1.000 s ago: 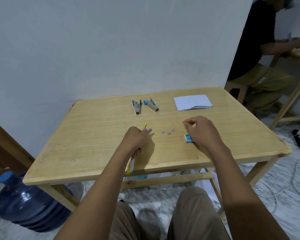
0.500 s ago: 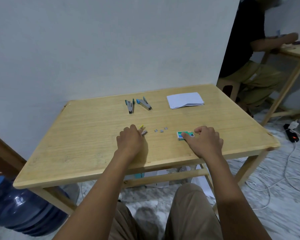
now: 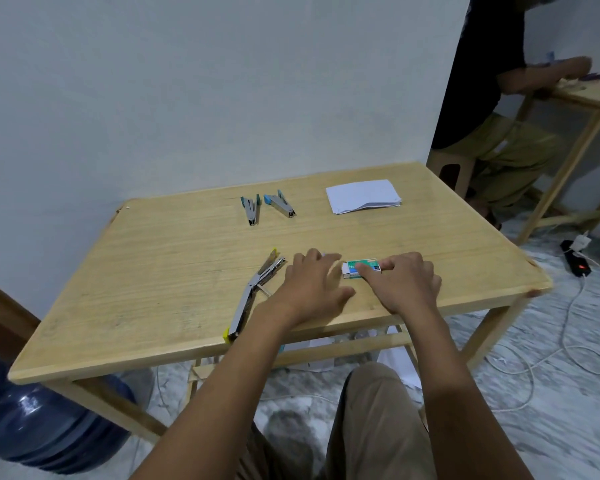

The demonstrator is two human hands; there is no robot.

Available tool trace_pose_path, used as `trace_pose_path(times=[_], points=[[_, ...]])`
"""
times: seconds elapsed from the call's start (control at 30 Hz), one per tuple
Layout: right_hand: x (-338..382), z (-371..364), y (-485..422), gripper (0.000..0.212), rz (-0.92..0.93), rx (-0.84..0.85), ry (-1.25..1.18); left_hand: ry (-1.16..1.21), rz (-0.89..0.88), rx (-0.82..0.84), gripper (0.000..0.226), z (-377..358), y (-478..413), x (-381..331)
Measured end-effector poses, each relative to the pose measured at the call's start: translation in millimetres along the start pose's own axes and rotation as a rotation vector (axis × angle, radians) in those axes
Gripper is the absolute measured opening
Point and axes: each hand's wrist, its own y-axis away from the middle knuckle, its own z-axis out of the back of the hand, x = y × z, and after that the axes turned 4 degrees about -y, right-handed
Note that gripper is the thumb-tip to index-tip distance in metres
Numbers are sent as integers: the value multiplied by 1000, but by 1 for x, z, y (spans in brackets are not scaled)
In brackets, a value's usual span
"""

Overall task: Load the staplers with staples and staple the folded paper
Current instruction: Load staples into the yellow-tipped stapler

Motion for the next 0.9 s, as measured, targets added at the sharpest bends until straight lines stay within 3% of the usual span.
trace_pose_path(times=[0.2, 0.4, 0.57, 0.9], points=[[-4, 6, -6, 40, 16, 77, 6, 188, 2, -121, 35, -13, -10, 5], [-11, 18, -11, 56, 183, 206, 11, 234, 5, -123, 34, -14, -12, 11], [-11, 23, -21, 43, 287, 301, 131, 276, 1, -113, 31, -13, -12, 14], [-19, 34, -37, 42, 303, 374, 155, 327, -5, -134, 25, -10, -10, 15]])
